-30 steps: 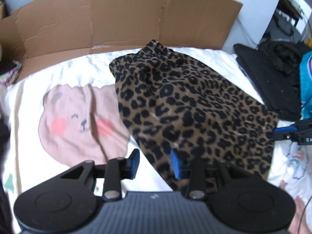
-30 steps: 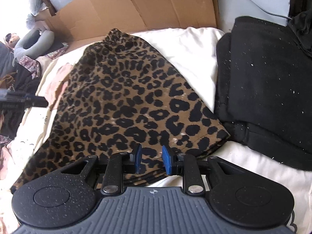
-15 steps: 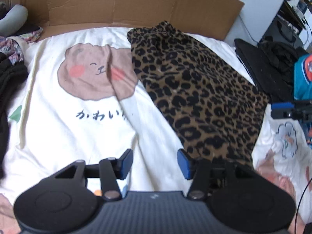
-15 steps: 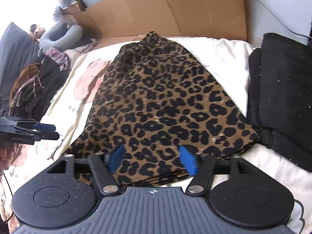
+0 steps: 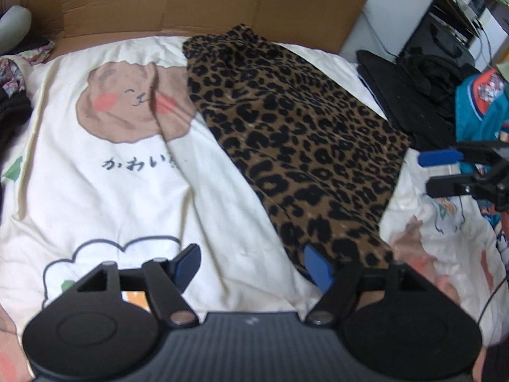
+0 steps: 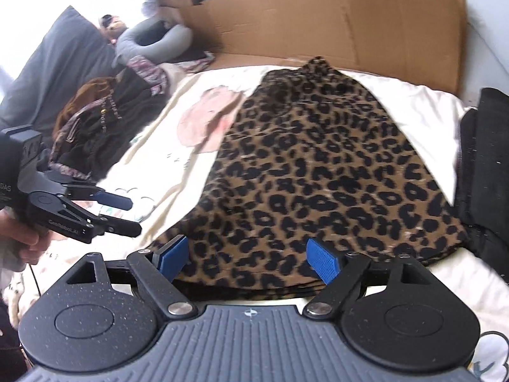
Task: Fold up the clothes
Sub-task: 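Lay the trousers flat on the sheet and open both grippers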
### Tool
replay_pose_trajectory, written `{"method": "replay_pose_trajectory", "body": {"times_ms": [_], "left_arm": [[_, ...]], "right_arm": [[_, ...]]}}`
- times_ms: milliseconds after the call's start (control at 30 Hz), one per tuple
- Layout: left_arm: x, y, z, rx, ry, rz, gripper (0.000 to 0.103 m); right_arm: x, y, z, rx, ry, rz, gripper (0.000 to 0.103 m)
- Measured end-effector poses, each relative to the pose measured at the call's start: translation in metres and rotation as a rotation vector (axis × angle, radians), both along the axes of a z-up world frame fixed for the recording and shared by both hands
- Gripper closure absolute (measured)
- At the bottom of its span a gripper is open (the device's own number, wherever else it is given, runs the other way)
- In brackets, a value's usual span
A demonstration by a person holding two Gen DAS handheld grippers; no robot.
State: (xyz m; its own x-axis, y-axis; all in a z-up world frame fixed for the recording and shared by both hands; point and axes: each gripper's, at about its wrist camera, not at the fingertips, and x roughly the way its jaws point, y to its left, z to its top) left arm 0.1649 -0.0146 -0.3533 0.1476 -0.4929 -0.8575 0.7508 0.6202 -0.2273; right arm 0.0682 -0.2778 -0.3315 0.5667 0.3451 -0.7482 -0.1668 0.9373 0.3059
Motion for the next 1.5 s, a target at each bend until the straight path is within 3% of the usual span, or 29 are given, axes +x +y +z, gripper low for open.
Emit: {"method": "replay_pose_trajectory", "body": {"times_ms": [500,967,1167,1267,1333,1367,1500], "left_arm": [[-0.027,-0.009,-0.021,0.000,0.049,-0.042,0.027],[-0.011,-0.019,0.001,-0.118,0.014,-0.002,0.031],[-0.005,-0.018,0.002,-0.127,0.011,0.016,0.033],[-0.004,-0.017,0.002,-0.131,0.013,0.024,0.033],[-0.004,-0.016,0.004,-0.133,0.017,0.026,0.034],[-0.004,-0.016,0.004,-0.134,0.019,0.027,0.034],[-0.006,-0.013,0.005,-0.137,0.033,0.027,0.032]], "right_arm": [[-0.007,0.042,-0.013,0.007,0.008,0.204,0.016],[0.010,0.065,-0.019,-0.066,0.003,0.274,0.018],[0.021,0.072,-0.018,-0.080,-0.016,0.303,0.040],[0.023,0.075,-0.020,-0.088,-0.014,0.319,0.059],[0.024,0.076,-0.020,-0.094,-0.013,0.323,0.089],[0.024,0.076,-0.020,-0.099,-0.015,0.318,0.095],[0.028,0.064,-0.015,-0.055,-0.015,0.275,0.101]]}}
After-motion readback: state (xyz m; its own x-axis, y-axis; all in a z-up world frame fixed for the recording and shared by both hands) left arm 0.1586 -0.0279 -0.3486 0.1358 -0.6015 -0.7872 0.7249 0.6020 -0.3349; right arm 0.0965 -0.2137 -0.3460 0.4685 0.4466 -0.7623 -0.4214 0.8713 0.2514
